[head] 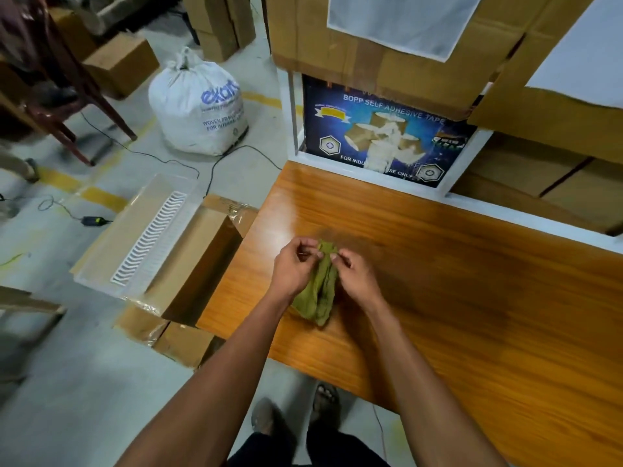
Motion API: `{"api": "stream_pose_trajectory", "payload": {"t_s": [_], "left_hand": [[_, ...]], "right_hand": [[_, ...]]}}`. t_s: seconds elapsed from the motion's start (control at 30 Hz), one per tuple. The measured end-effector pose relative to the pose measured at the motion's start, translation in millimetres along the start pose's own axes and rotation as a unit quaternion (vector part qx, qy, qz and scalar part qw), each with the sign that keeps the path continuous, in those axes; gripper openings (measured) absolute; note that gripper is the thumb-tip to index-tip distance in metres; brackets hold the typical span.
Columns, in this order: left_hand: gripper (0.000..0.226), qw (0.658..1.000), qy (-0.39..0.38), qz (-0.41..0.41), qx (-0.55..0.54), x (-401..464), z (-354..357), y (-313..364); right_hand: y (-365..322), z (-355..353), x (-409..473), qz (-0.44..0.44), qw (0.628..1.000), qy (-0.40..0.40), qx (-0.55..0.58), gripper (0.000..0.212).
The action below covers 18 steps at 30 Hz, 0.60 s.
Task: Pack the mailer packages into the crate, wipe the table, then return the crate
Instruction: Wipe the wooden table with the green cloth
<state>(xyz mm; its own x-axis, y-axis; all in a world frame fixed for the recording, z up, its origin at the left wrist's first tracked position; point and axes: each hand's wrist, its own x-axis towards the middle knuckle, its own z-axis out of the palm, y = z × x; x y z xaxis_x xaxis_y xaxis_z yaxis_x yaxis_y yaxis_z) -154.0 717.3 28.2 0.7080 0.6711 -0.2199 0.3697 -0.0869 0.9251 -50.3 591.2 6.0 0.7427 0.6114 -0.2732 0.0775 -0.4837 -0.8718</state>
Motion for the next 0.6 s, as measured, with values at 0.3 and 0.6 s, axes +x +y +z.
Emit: {"api": "stream_pose_trajectory", "payload": {"t_s": [0.3, 0.6], "left_hand": [[0.016, 0.965, -0.031, -0.171, -0.197, 16, -24, 10], [0.020, 0.985, 0.043, -0.094, 0.136, 62, -45, -12]], "right_hand": [[8, -21, 9, 0.116, 0.974, -0.028, 0.191, 0.025], [49, -27, 34, 0.132, 0.989, -0.014, 0.069, 0.041]]}}
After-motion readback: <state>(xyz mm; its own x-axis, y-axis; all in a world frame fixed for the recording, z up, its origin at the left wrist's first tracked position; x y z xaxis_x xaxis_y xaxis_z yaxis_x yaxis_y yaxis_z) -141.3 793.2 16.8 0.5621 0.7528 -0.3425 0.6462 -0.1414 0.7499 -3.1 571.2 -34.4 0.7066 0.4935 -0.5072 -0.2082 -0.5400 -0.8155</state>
